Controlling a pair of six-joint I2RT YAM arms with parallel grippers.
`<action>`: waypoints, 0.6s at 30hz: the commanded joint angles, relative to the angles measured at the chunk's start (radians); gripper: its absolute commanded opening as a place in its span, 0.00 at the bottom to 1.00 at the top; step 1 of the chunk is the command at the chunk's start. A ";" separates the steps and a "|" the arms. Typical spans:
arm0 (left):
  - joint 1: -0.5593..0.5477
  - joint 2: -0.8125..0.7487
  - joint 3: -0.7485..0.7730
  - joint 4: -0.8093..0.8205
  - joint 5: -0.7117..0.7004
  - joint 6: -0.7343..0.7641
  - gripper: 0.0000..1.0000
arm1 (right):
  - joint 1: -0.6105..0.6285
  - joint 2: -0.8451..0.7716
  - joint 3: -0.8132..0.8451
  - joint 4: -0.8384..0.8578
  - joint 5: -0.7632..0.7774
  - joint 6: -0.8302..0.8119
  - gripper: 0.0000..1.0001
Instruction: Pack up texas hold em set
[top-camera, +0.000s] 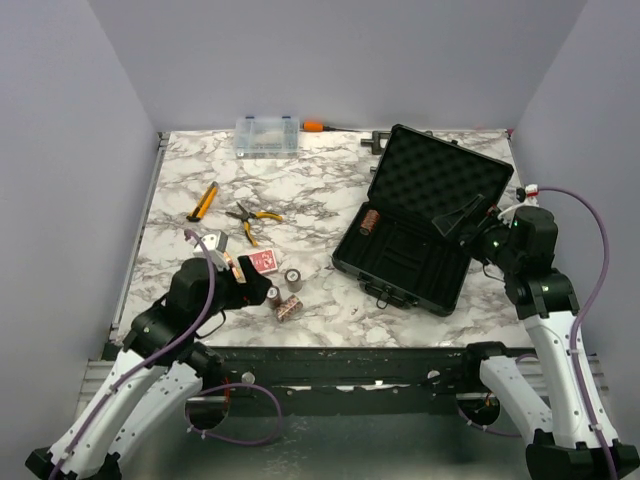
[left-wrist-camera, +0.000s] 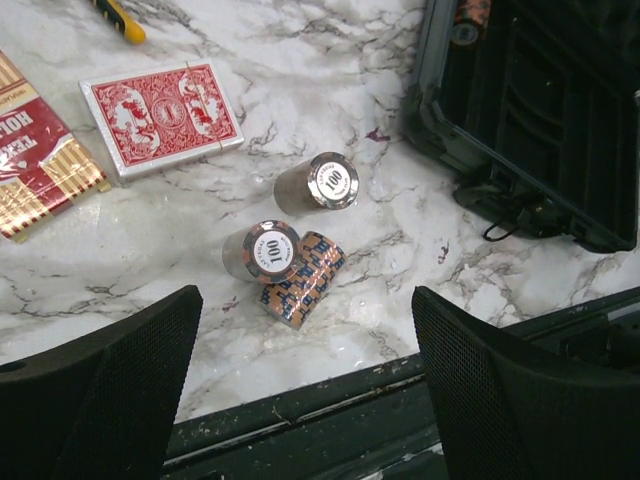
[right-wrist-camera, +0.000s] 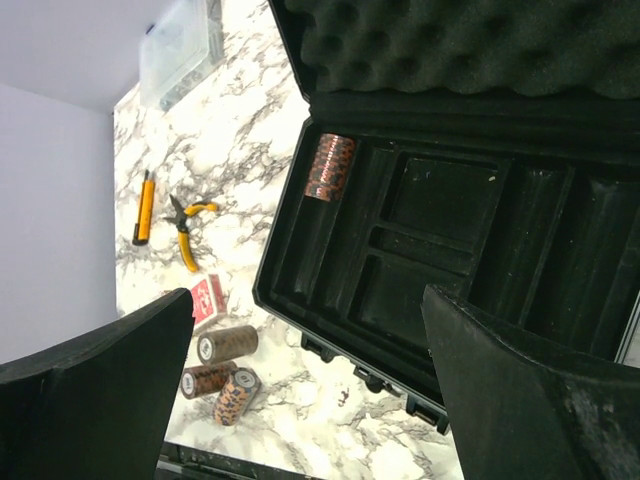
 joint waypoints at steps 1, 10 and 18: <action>-0.008 0.116 0.060 -0.050 0.054 0.010 0.84 | 0.002 0.003 -0.017 -0.043 -0.036 -0.045 1.00; -0.033 0.262 0.067 -0.067 0.041 -0.020 0.78 | 0.002 0.041 -0.011 -0.093 -0.045 -0.088 1.00; -0.075 0.343 0.042 -0.067 -0.033 -0.126 0.74 | 0.002 0.028 -0.023 -0.128 -0.035 -0.096 1.00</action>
